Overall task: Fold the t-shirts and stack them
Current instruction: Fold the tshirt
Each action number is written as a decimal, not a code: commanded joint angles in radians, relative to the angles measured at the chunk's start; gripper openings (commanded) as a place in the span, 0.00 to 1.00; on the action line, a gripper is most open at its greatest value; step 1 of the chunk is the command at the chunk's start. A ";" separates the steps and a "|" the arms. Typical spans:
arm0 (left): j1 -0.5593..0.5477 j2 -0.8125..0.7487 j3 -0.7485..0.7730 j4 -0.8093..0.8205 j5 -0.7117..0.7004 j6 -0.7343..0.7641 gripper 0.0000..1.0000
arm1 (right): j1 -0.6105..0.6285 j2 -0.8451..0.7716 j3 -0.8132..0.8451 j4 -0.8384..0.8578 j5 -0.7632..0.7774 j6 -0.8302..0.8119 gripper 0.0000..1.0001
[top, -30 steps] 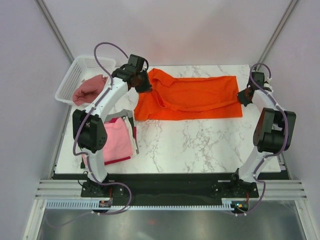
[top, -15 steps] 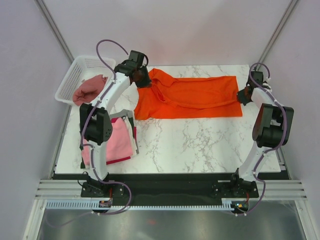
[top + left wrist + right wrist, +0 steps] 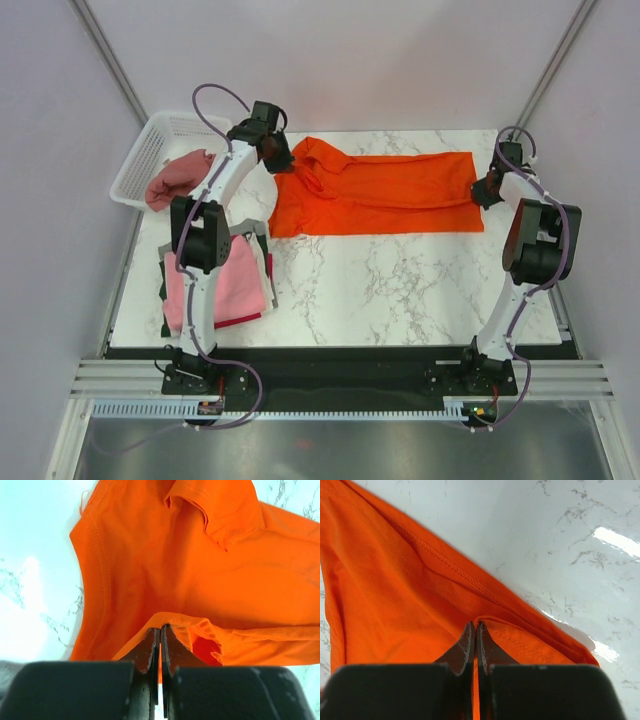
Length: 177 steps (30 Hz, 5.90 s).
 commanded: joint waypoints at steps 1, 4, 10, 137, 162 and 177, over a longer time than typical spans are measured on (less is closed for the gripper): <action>-0.001 0.036 0.066 0.016 0.049 0.053 0.02 | -0.008 0.024 0.049 0.018 0.002 0.004 0.05; 0.005 0.042 0.072 0.025 0.032 0.061 0.02 | -0.011 0.025 0.062 0.022 0.008 -0.016 0.16; 0.005 -0.009 0.054 0.033 0.012 0.125 0.56 | -0.022 -0.068 -0.014 0.077 0.013 -0.050 0.65; -0.139 -0.639 -1.075 0.445 -0.013 -0.425 0.67 | -0.170 -0.360 -0.617 0.426 -0.095 -0.013 0.00; -0.215 -0.556 -1.244 0.635 -0.327 -1.008 0.53 | -0.170 -0.378 -0.651 0.473 -0.116 0.010 0.00; -0.172 -0.402 -1.100 0.537 -0.441 -1.025 0.19 | -0.170 -0.396 -0.669 0.476 -0.128 0.007 0.00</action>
